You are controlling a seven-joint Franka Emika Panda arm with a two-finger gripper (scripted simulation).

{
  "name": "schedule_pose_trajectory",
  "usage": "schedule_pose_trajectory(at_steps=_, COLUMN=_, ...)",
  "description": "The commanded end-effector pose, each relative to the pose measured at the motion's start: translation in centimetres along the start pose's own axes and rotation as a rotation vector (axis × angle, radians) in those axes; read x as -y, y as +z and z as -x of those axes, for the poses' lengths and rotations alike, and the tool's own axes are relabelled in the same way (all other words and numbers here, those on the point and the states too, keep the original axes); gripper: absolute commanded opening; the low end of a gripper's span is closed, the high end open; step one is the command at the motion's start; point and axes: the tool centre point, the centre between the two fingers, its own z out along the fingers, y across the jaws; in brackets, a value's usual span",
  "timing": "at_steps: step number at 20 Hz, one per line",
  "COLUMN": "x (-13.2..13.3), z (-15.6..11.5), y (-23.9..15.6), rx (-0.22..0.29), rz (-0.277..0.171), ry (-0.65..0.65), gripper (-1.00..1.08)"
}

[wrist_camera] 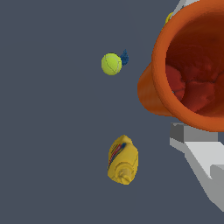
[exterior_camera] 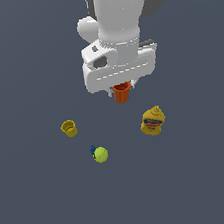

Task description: Pick up a designated object from a clutter of objects.

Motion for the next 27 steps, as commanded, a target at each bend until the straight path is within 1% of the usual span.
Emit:
schedule_pose_trajectory(at_steps=1, x=-0.3, z=-0.7, y=-2.2, rx=0.0, rz=0.0, ry=0.0, gripper=-1.0)
schedule_pose_trajectory(at_steps=7, x=-1.0, z=-2.4, y=-6.5, rx=0.001, rz=0.001, ry=0.0, gripper=-1.0)
schedule_pose_trajectory(at_steps=13, x=-1.5, z=-3.7, y=-9.5, rx=0.001, rz=0.001, ry=0.0, gripper=-1.0)
schedule_pose_trajectory(at_steps=20, x=-1.8, z=-4.5, y=-11.4, rx=0.001, rz=0.001, ry=0.0, gripper=-1.0)
schedule_pose_trajectory(at_steps=27, x=-1.9, z=-4.7, y=-11.8, rx=0.001, rz=0.001, ry=0.0, gripper=-1.0)
